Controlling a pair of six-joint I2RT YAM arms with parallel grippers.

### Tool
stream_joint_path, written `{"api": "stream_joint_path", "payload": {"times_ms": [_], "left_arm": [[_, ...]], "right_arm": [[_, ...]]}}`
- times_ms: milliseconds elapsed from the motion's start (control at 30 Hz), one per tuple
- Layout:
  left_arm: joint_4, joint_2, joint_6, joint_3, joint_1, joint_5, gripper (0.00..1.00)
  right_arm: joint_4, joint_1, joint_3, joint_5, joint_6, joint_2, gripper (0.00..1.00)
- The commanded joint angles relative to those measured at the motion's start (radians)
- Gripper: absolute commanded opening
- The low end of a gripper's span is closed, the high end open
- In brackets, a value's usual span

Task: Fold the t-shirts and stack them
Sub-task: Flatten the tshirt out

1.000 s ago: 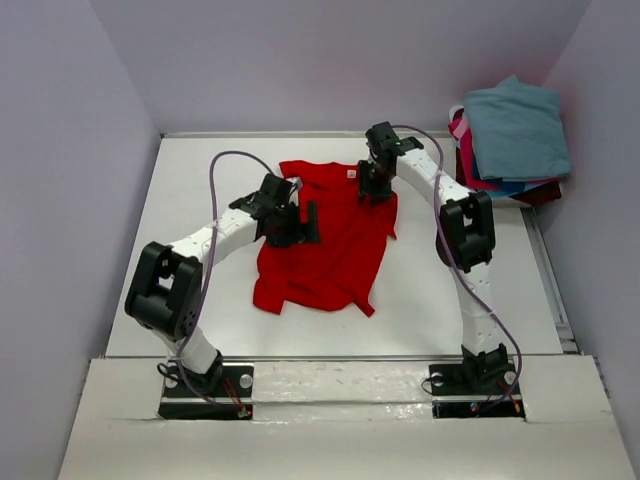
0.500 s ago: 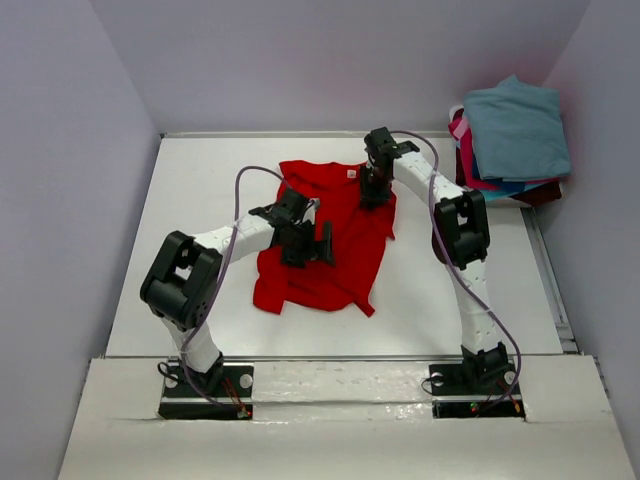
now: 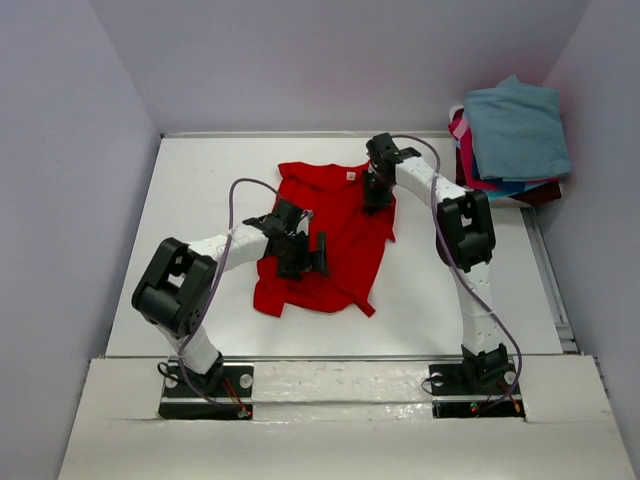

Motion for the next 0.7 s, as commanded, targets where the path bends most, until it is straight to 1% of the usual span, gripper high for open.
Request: {"api": "stream_joint_path", "payload": {"times_ms": [0, 167, 267, 300, 333, 400, 533, 667], "left_arm": [[-0.071, -0.017, -0.016, -0.04, -0.002, -0.031, 0.98], [-0.105, 0.006, 0.001, -0.003, 0.007, -0.066, 0.98], [-0.12, 0.019, 0.012, 0.032, 0.033, -0.077, 0.98], [-0.125, 0.026, 0.019, 0.041, 0.05, -0.079, 0.98], [-0.132, 0.031, 0.024, 0.064, 0.068, -0.08, 0.98], [-0.151, 0.049, 0.045, 0.107, 0.093, -0.091, 0.98], [-0.175, 0.098, 0.085, 0.176, 0.181, -0.094, 0.98], [-0.198, 0.161, 0.113, 0.267, 0.225, -0.089, 0.98]], "right_arm": [[-0.017, 0.004, -0.099, 0.063, -0.018, -0.035, 0.3], [0.0, 0.004, -0.205, 0.088, -0.018, -0.097, 0.27], [0.014, 0.004, -0.29, 0.088, -0.013, -0.146, 0.26], [0.015, 0.004, -0.313, 0.115, -0.012, -0.158, 0.26], [0.023, 0.004, -0.36, 0.12, -0.004, -0.19, 0.25], [0.028, 0.004, -0.405, 0.126, 0.005, -0.237, 0.25], [0.034, 0.004, -0.536, 0.1, 0.042, -0.319, 0.24], [0.032, 0.004, -0.638, 0.056, 0.059, -0.408, 0.22]]}}
